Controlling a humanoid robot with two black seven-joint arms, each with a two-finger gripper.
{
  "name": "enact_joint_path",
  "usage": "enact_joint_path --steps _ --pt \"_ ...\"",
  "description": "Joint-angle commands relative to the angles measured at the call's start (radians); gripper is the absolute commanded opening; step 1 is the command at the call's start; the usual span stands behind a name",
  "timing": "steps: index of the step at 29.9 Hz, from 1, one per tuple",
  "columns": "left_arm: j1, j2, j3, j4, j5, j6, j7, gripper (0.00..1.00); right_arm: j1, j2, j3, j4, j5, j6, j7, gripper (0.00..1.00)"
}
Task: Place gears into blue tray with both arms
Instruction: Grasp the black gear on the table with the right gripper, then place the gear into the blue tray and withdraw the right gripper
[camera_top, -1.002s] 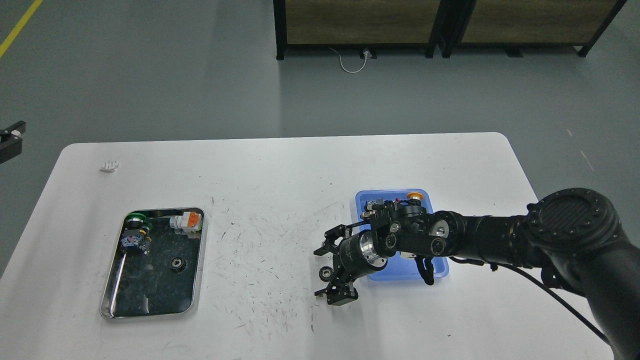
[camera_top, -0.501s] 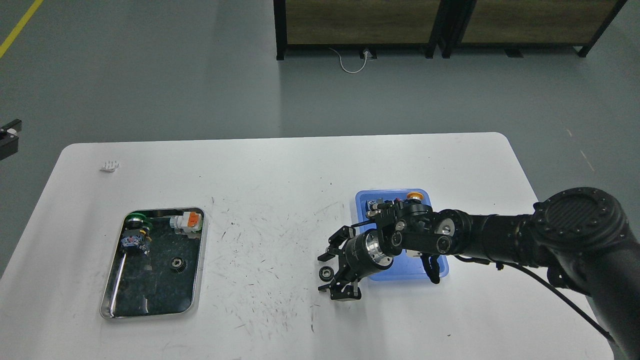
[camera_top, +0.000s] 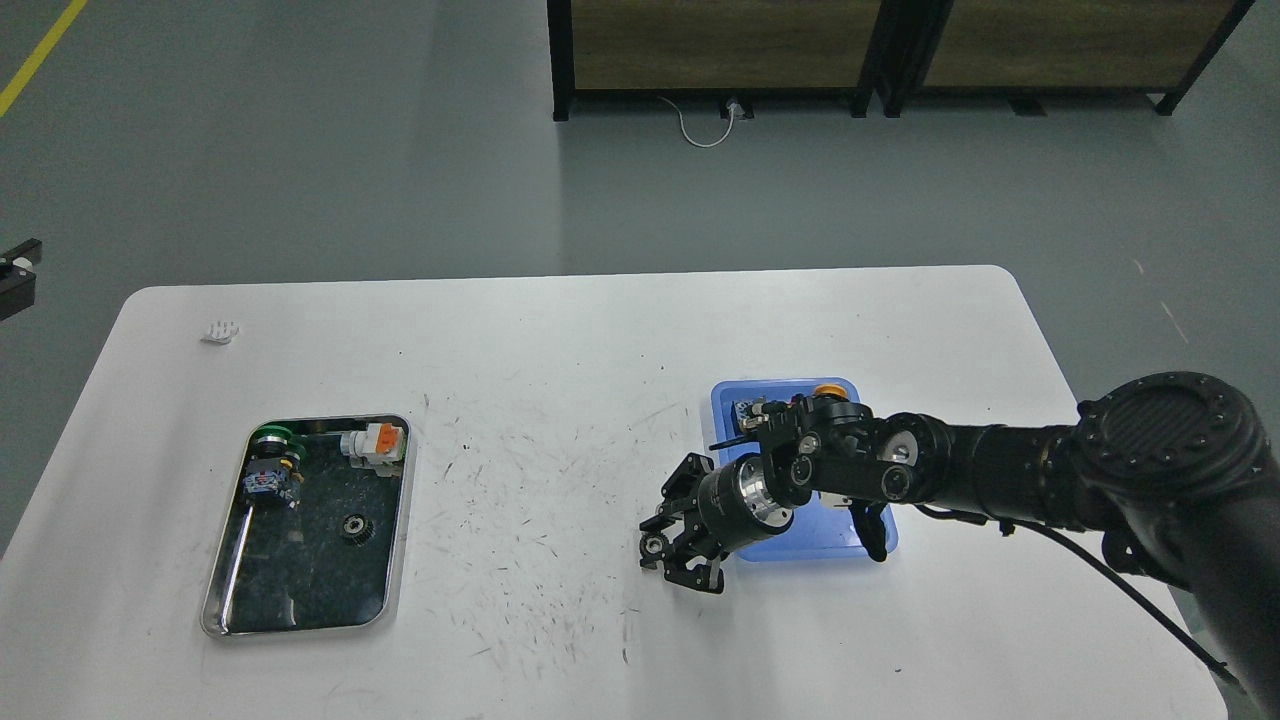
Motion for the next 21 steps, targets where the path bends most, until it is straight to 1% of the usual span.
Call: enact_joint_path --steps 1,5,8,11,21 --pt "0.001 0.0 0.002 0.001 0.0 0.0 0.0 0.98 0.008 -0.011 0.01 0.0 0.002 0.01 0.002 0.17" --pt "0.001 0.0 0.002 0.0 0.0 0.0 0.0 0.98 0.022 -0.046 0.041 0.014 0.008 0.017 0.003 0.17" --pt "0.001 0.0 0.003 0.001 0.0 0.0 0.0 0.98 0.051 -0.094 0.076 0.034 0.016 0.043 0.006 0.17" --pt "0.003 0.002 0.006 0.001 0.0 0.0 -0.001 0.98 0.071 -0.146 0.107 0.048 0.022 0.046 0.008 0.18" --pt "0.0 0.005 0.008 0.001 0.0 0.0 -0.001 0.98 0.057 -0.41 0.098 0.137 -0.011 0.057 0.008 0.18"
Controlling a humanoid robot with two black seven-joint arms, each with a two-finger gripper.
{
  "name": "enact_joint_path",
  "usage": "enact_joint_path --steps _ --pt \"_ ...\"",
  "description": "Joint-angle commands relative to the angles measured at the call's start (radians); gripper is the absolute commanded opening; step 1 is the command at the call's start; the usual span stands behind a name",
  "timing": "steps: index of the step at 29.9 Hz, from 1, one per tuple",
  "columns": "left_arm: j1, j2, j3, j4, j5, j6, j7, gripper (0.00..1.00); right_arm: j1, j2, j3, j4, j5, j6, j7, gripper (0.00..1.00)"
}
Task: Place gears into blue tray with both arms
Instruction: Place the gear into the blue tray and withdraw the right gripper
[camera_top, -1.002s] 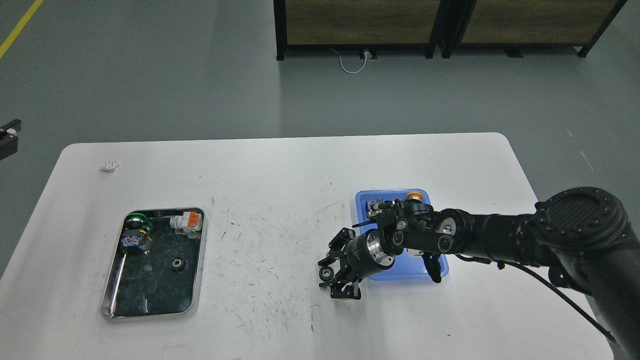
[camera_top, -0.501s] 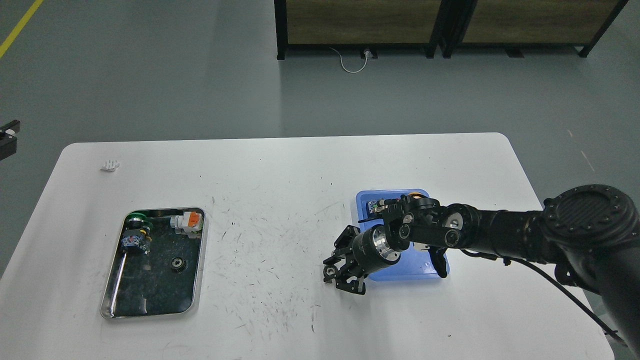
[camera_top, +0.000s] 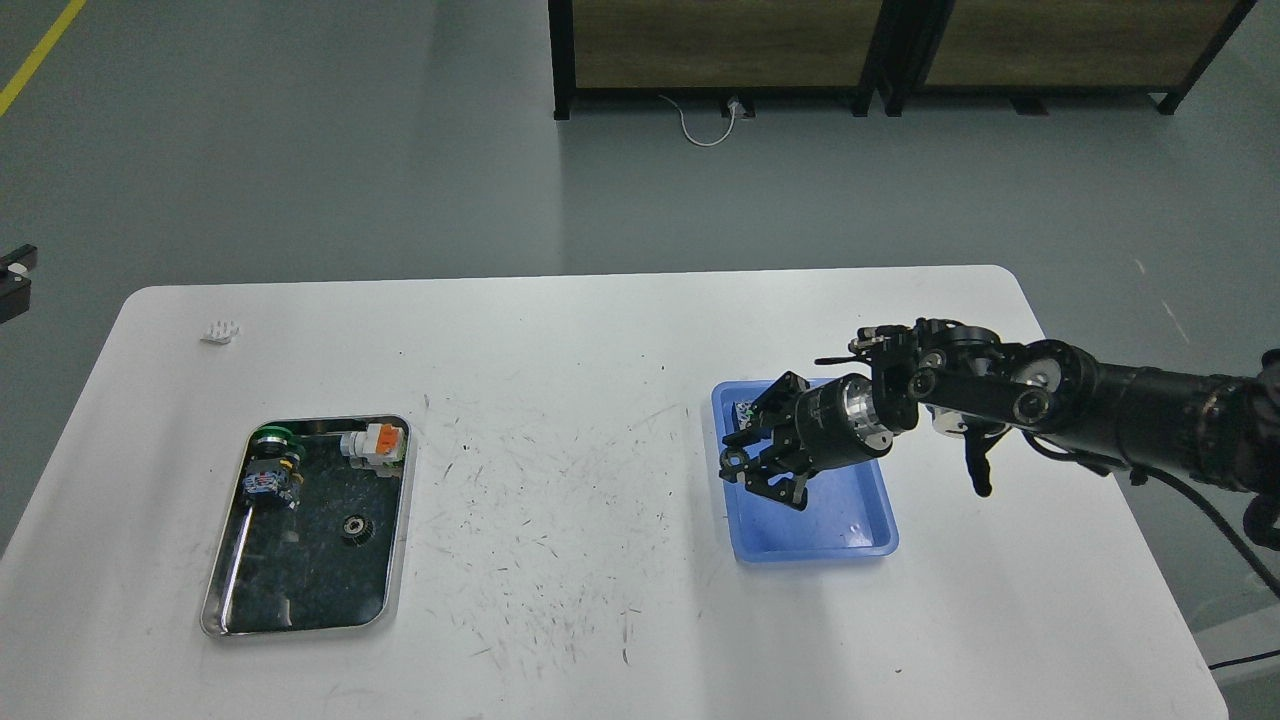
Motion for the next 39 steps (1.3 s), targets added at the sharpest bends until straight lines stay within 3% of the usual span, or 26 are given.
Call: enact_joint_path --steps 1,6,14,16,20,25,29,39 --pt "-0.004 -0.001 -0.002 0.0 0.0 0.0 0.0 0.98 -0.015 -0.085 -0.002 0.025 -0.026 0.007 0.001 0.18" --pt "-0.005 0.0 -0.003 0.0 0.0 0.0 0.0 0.98 -0.055 -0.134 -0.001 0.025 -0.047 0.017 0.001 0.19" --pt "-0.007 0.0 -0.005 0.002 0.002 0.0 0.0 0.98 -0.115 -0.117 0.01 -0.021 -0.067 0.01 0.001 0.26" --pt "-0.007 0.0 -0.005 0.002 0.002 0.0 0.0 0.98 -0.123 -0.106 0.013 -0.034 -0.067 0.004 0.001 0.34" --pt "-0.012 0.0 -0.006 0.002 0.0 0.0 0.0 0.98 -0.123 -0.102 0.015 -0.037 -0.065 -0.019 0.003 0.65" --pt "-0.016 0.0 -0.005 0.0 0.001 -0.014 -0.008 0.98 -0.123 -0.102 0.076 -0.037 -0.053 -0.045 0.003 0.84" --pt "-0.018 0.009 -0.009 -0.003 0.0 -0.057 -0.026 0.98 -0.115 -0.1 0.168 -0.037 -0.05 -0.047 0.005 0.87" --pt "-0.024 0.045 0.008 -0.064 0.023 -0.25 -0.138 0.98 -0.069 -0.098 0.502 -0.097 0.02 -0.079 0.001 0.88"
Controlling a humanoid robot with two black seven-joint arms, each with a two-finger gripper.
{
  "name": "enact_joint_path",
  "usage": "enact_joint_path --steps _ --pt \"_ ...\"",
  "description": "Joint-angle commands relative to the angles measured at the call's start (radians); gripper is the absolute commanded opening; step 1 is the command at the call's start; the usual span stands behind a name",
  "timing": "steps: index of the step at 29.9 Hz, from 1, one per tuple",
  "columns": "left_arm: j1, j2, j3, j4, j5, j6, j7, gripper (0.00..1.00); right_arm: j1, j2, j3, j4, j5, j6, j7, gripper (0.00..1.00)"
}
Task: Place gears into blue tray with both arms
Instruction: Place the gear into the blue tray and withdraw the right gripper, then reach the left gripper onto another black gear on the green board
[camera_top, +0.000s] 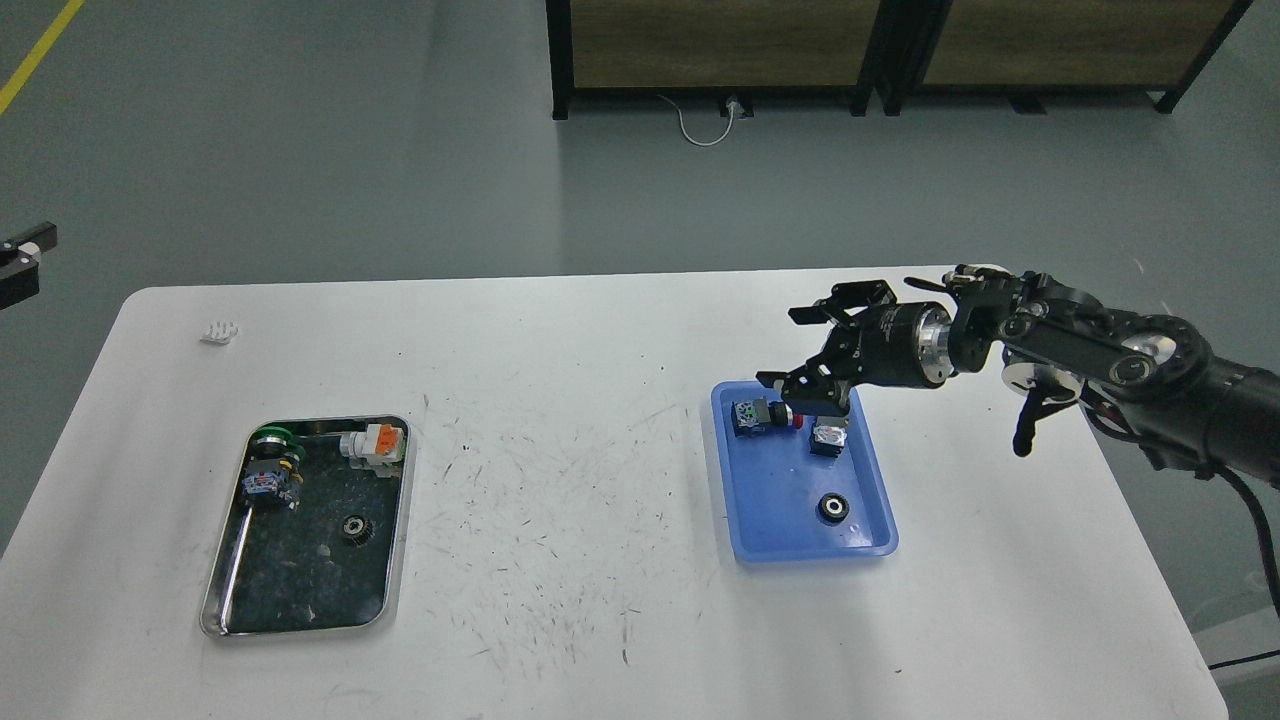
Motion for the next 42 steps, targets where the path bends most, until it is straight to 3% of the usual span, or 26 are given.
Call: enact_joint_path --steps 1,9,15,24,42 --pt "0.001 0.004 0.013 -0.048 0.021 -0.05 -0.041 0.98 0.011 -0.011 0.1 -0.029 0.006 -0.027 -0.005 0.88" --pt "0.018 -0.054 0.047 -0.157 0.233 -0.117 -0.147 0.98 0.046 -0.027 0.206 -0.123 0.035 -0.069 -0.008 0.89" --pt "0.035 -0.171 0.125 -0.159 0.277 -0.107 -0.153 0.98 0.056 -0.073 0.218 -0.152 0.038 -0.07 -0.008 0.9" --pt "0.194 -0.356 0.139 -0.154 0.28 0.089 -0.133 0.98 0.049 -0.163 0.218 -0.141 0.046 -0.069 -0.008 0.9" --pt "0.398 -0.387 0.135 -0.103 0.264 0.287 -0.151 0.97 0.046 -0.16 0.216 -0.143 0.051 -0.07 -0.008 0.91"
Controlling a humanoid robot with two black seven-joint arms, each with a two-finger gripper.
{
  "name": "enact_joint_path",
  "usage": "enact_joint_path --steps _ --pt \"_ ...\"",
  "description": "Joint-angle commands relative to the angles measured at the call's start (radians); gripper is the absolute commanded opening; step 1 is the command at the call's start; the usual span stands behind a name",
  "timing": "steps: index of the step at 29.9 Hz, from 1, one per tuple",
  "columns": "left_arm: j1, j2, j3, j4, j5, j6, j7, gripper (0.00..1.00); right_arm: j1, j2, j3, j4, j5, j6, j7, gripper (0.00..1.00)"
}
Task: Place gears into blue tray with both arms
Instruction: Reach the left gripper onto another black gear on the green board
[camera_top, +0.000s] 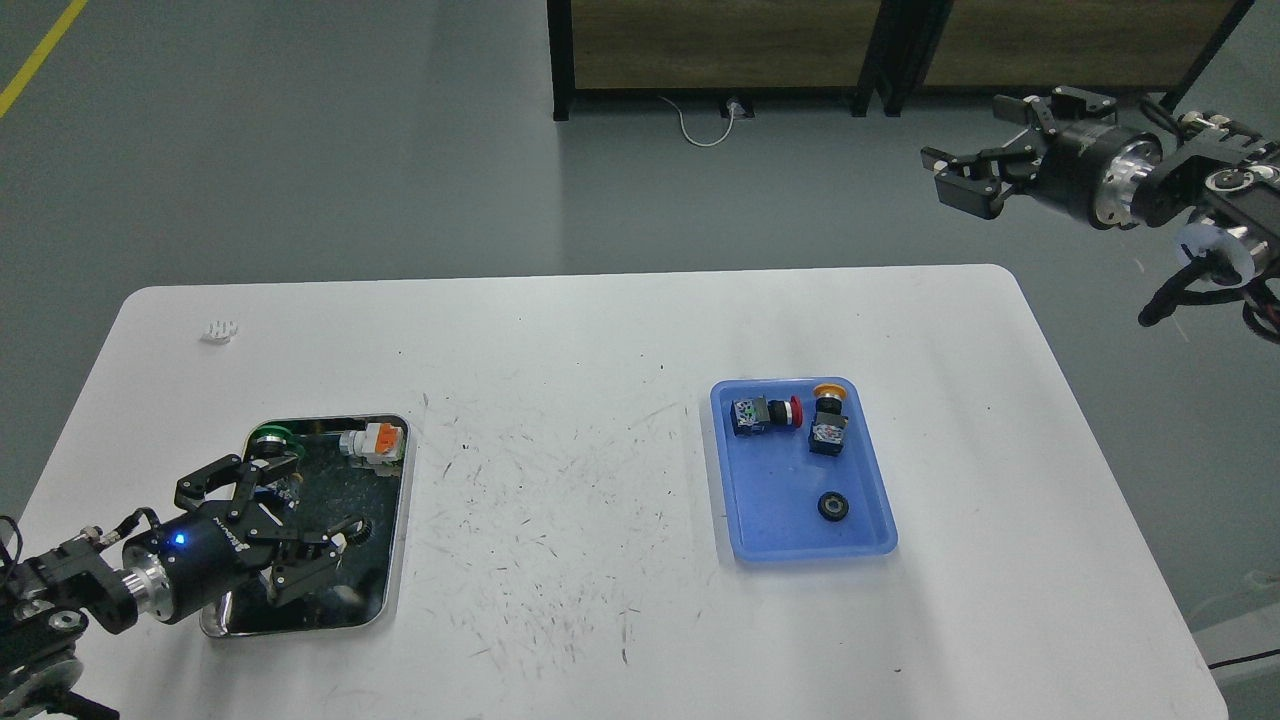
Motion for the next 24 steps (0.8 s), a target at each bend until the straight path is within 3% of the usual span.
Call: enact_joint_path --steps 1,8,24 --pt "0.027 -0.016 -0.001 0.0 0.0 0.021 -0.002 0.94 0.0 0.002 0.0 0.0 0.0 0.0 0.0 0.91" --pt "0.033 -0.045 -0.001 0.005 -0.015 0.064 0.03 0.82 0.0 -0.003 0.0 0.0 0.0 0.0 0.0 0.91" --pt "0.015 -0.115 0.002 0.052 -0.031 0.106 0.107 0.82 0.0 -0.001 0.001 0.0 0.0 -0.005 0.0 0.91"
